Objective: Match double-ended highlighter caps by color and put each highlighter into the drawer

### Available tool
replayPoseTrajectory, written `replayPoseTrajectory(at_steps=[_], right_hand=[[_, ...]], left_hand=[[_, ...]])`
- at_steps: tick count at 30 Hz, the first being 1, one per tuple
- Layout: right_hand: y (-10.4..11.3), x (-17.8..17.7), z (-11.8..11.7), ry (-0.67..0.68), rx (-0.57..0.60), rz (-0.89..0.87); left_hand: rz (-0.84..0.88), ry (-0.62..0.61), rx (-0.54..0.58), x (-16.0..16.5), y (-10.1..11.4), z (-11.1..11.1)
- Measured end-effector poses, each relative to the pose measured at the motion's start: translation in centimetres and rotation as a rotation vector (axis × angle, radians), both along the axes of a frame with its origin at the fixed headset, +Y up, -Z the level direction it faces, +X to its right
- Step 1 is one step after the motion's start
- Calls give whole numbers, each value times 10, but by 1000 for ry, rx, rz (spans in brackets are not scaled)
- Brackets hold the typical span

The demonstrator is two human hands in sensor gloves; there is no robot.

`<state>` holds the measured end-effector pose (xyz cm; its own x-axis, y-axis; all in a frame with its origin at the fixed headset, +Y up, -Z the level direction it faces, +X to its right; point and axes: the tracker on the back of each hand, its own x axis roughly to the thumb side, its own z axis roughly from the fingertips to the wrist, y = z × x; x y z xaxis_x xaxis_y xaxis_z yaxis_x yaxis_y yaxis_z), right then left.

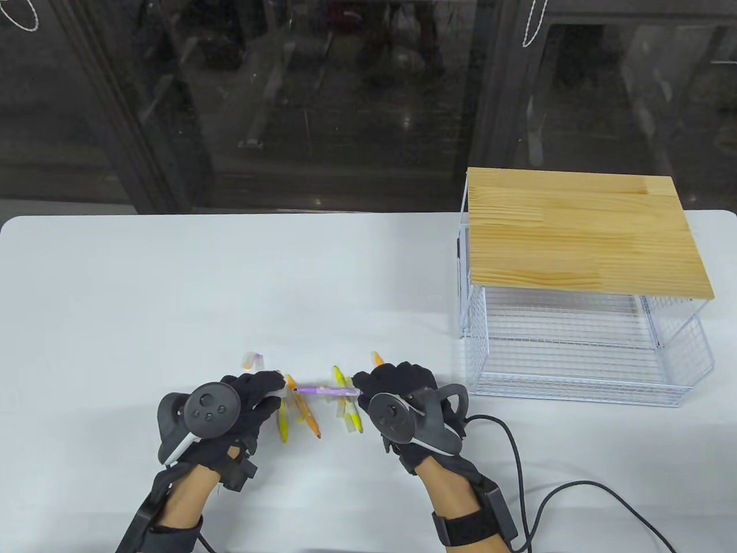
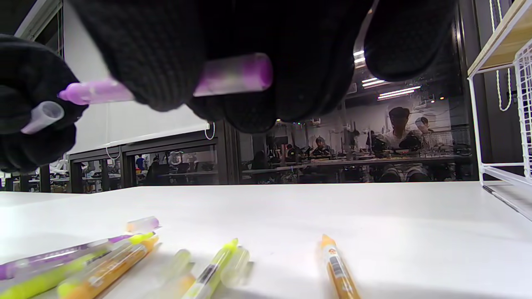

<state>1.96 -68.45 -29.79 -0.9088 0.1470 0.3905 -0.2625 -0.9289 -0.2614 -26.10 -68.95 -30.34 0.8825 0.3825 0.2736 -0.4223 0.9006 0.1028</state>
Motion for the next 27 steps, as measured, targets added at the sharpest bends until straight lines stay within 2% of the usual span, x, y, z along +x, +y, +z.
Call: replayPoseTrajectory(at_steps=[17,27], right_hand=[[-4,-5,-1,23,-4,24],[1,-9,5,15,69,21]], left_hand=[[-4,-54,-29,10,-8,-4],[12,-75,-42,15,-12,-4]])
